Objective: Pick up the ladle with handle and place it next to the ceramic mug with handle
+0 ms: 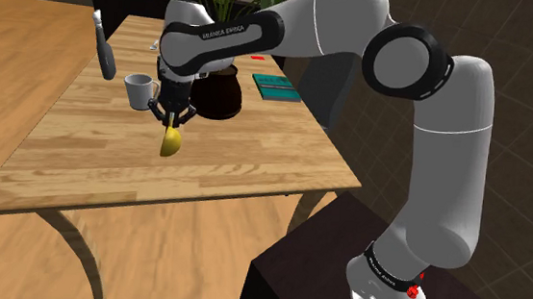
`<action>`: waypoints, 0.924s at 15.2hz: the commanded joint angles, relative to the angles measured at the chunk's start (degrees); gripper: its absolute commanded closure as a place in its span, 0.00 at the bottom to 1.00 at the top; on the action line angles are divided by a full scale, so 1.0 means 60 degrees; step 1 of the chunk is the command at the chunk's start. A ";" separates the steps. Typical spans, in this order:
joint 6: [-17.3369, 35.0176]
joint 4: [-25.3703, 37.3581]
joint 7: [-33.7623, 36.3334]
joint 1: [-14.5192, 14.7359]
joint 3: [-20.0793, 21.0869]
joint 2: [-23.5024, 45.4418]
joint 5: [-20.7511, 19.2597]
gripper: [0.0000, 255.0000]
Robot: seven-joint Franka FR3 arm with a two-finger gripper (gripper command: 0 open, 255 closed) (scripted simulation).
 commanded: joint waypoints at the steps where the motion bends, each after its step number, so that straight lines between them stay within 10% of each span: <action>1: 0.0206 -0.0132 -0.0020 0.0001 -0.0009 0.0073 -0.0009 1.00; 13: 0.0679 -0.0374 -0.0058 0.0020 -0.0037 0.0310 -0.0040 1.00; 14: 0.0680 -0.0376 -0.0059 0.0019 -0.0037 0.0309 -0.0040 0.00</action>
